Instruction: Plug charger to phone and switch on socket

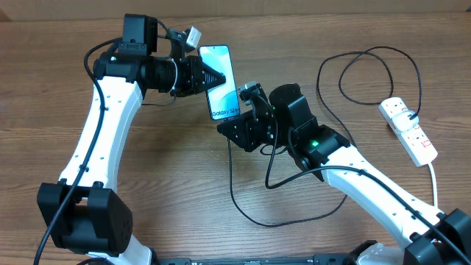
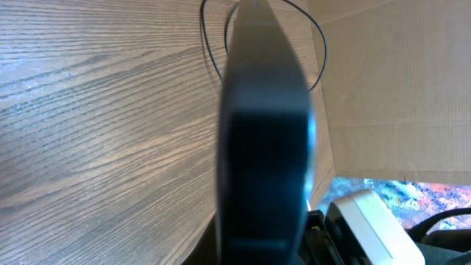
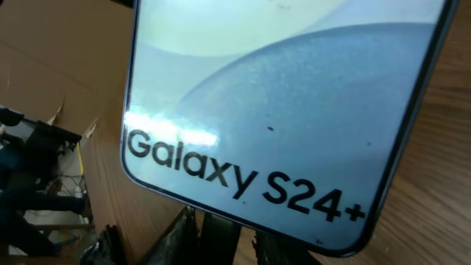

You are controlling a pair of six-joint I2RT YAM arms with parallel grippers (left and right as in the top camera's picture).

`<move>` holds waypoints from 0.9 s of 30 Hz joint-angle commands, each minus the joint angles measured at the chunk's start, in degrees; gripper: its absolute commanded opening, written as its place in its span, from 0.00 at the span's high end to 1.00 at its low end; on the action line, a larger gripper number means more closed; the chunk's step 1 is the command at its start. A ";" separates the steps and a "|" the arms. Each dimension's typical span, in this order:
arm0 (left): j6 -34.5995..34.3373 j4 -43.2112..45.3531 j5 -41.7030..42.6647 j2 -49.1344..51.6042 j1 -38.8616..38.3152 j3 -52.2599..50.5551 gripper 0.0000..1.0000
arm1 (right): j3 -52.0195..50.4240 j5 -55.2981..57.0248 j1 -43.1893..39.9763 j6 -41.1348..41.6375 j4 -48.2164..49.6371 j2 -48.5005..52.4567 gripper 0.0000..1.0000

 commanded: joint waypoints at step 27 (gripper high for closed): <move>12.63 -4.37 7.32 -0.37 -1.68 0.00 0.96 | 1.18 2.12 0.15 0.37 -0.50 -0.20 0.96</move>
